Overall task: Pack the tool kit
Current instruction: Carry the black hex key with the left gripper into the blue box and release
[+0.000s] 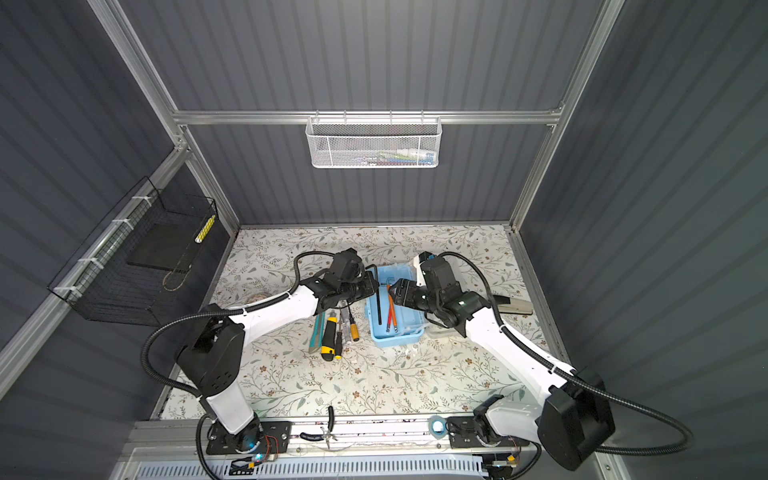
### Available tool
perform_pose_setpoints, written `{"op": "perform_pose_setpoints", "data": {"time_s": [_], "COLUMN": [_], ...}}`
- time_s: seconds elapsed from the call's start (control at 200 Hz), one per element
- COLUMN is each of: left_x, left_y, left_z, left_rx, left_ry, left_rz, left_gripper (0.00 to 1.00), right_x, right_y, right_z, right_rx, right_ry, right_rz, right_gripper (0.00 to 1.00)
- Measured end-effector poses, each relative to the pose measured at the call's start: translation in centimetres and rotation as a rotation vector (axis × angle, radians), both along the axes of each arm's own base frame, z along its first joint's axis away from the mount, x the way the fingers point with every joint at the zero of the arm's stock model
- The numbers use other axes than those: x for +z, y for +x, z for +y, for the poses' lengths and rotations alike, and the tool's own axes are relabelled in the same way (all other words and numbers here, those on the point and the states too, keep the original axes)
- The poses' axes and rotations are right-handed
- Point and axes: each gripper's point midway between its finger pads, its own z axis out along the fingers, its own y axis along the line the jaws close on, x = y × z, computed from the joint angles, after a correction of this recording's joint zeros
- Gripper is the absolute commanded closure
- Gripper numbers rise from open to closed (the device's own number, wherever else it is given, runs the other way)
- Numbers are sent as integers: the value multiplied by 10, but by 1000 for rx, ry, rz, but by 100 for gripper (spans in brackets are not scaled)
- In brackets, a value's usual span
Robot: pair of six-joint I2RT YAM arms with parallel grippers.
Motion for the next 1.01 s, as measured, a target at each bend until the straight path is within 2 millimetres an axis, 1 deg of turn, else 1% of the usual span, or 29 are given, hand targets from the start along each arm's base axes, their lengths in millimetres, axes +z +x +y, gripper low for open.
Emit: {"op": "perform_pose_setpoints", "data": {"time_s": [0.095,0.19,0.33,0.52,0.59,0.655,0.745,0.895,1.006], "left_x": [-15,-25,-36,-47,-50,-53,-52,-44,-43], "left_y": [1,1,2,2,2,3,4,7,7], "left_z": [-2,-7,-16,-28,-31,-33,-36,-41,-42], "left_rx": [6,4,-9,-31,-39,-46,-50,-58,-62], "left_ry": [8,12,14,18,16,15,6,-10,-8], "left_rz": [27,49,71,91,100,108,112,101,98], "left_gripper": [100,100,100,100,87,79,75,74,72], "right_x": [-1,-1,-1,-1,-1,-1,0,1,1], "right_y": [-1,-1,-1,-1,-1,-1,-1,-1,-1], "right_z": [-5,-7,-8,-8,-8,-8,-9,-9,-9], "right_rx": [-10,-16,-18,-19,-19,-19,-19,-20,-19], "right_ry": [2,1,2,3,3,3,4,4,4], "right_rz": [-1,1,0,0,-1,-2,-4,-5,-5], "right_gripper": [29,29,29,28,27,27,27,27,27]}}
